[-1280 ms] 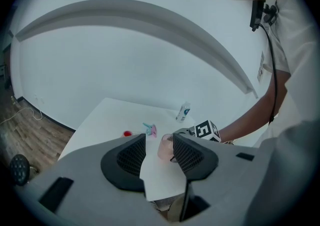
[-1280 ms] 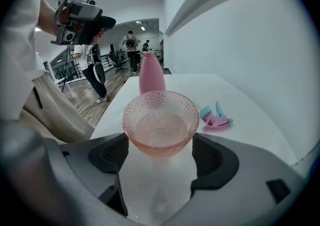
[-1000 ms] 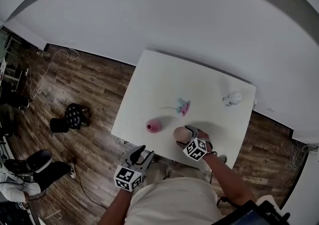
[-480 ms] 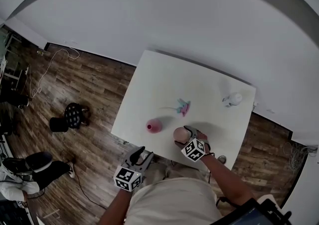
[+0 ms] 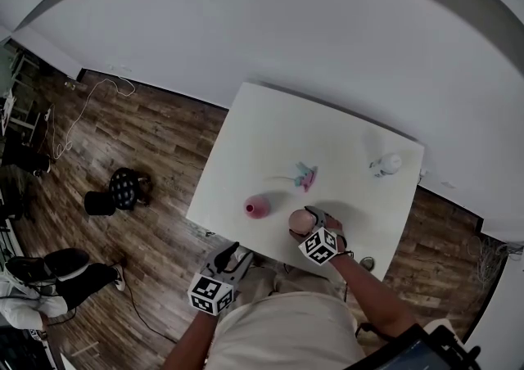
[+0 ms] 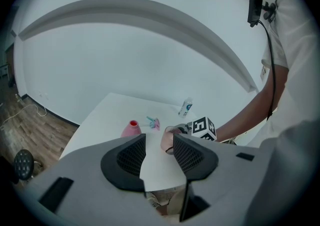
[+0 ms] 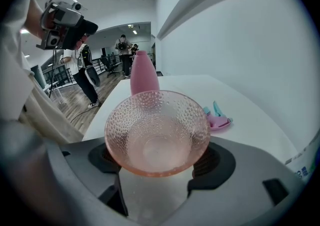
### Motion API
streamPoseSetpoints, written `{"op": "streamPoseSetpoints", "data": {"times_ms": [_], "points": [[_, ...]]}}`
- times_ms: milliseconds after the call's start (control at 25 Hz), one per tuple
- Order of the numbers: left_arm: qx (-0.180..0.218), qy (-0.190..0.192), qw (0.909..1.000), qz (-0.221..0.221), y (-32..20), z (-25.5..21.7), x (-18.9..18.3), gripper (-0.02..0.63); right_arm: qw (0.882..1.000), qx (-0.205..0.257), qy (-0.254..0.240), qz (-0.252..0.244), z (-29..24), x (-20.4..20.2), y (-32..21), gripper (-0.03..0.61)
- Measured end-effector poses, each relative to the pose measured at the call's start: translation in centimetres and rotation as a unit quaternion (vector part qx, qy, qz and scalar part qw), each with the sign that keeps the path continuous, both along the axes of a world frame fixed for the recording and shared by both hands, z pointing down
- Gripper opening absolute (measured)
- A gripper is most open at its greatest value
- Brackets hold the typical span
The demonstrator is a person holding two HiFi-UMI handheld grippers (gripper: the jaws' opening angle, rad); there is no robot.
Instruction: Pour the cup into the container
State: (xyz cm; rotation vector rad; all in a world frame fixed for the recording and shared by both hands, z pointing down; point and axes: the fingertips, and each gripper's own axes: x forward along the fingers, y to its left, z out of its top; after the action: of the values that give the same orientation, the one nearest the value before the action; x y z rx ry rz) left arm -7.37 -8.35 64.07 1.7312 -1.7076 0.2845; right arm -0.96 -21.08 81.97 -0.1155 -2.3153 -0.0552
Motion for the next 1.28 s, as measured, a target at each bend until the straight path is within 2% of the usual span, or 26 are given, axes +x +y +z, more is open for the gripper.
{"op": "streamPoseSetpoints", "data": {"times_ms": [1280], "points": [[-0.002,-0.001,1.0000,-0.004,2.3,0.0,-0.8,0.164,0.997,-0.023,-0.005,0.070,-1.7,0.5,-0.2,0.371]]}}
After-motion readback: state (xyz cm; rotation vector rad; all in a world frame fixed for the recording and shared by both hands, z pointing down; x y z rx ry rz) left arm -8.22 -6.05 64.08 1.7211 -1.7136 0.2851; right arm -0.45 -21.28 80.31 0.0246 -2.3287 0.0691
